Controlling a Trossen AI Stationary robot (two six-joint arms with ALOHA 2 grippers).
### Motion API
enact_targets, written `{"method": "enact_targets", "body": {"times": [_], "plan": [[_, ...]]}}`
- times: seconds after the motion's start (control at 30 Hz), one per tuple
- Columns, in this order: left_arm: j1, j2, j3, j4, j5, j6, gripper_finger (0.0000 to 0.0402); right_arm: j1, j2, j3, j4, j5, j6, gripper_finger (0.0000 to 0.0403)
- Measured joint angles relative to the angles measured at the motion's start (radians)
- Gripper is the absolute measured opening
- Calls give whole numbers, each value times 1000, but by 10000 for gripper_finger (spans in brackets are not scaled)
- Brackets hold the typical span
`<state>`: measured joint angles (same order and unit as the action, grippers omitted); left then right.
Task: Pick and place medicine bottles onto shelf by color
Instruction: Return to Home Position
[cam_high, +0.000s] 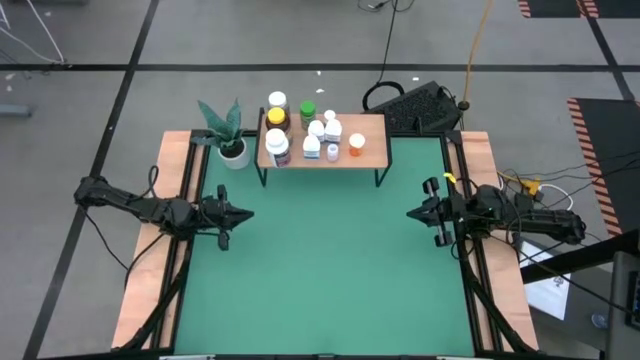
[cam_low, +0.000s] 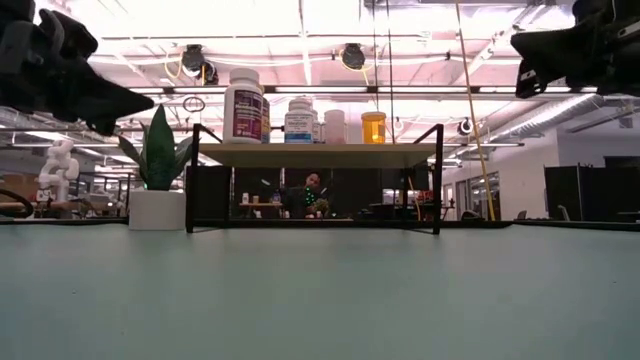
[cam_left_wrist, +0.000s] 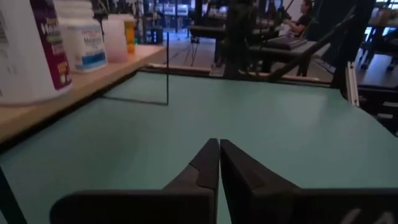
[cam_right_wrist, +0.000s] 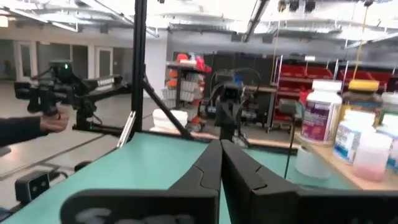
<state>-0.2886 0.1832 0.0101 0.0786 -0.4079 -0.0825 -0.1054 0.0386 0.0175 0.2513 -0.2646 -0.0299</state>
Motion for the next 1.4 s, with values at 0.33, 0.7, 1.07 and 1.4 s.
{"method": "enact_targets", "body": {"times": [0.33,0.7,1.07,1.4], "plan": [[0,0,0,6,-1,28,6,0,4,-1,-17,108,-16,0],[0,0,0,1,-3,27,31,0,4,-2,-17,108,-16,0],[0,0,0,1,-3,25,35,0,4,-2,-17,108,-16,0],[0,0,0,1,-3,25,35,0,4,-2,-17,107,-15,0]]}}
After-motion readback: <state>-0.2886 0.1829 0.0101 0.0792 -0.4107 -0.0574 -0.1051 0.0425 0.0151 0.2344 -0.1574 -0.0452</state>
